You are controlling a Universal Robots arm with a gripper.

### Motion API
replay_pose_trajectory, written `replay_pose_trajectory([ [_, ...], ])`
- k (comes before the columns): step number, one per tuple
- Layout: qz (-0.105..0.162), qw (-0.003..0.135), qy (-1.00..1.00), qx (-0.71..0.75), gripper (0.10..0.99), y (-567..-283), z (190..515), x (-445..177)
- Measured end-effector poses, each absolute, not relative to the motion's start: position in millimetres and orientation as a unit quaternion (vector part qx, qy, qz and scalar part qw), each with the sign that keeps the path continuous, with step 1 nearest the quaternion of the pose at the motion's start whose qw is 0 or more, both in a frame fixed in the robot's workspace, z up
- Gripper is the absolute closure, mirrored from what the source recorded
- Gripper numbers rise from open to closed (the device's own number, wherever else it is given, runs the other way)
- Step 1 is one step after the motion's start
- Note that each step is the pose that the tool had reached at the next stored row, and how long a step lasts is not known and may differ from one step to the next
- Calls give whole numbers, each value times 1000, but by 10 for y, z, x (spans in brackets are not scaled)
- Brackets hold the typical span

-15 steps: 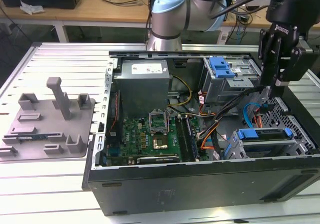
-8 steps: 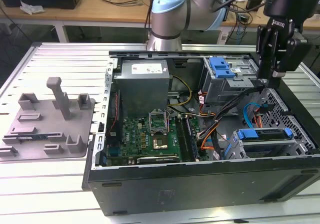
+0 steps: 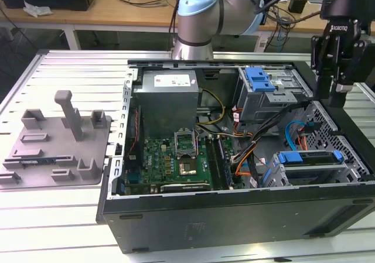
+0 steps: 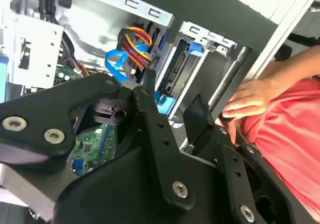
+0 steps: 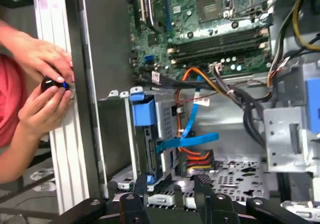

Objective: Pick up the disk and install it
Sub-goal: 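Insert the first disk wire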

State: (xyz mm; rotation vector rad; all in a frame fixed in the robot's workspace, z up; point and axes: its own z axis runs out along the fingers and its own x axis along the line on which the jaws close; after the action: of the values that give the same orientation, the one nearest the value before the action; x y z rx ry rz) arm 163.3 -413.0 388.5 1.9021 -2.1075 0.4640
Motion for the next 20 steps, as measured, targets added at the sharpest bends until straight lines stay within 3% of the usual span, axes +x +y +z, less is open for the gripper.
replay_pose_trajectory([
  [7, 152, 143, -766, 609, 584, -4130, 3764, 1642],
  [12, 154, 172, -759, 609, 584, -4130, 3735, 1715],
  [20, 160, 170, -744, 627, 584, -4109, 3666, 1715],
])
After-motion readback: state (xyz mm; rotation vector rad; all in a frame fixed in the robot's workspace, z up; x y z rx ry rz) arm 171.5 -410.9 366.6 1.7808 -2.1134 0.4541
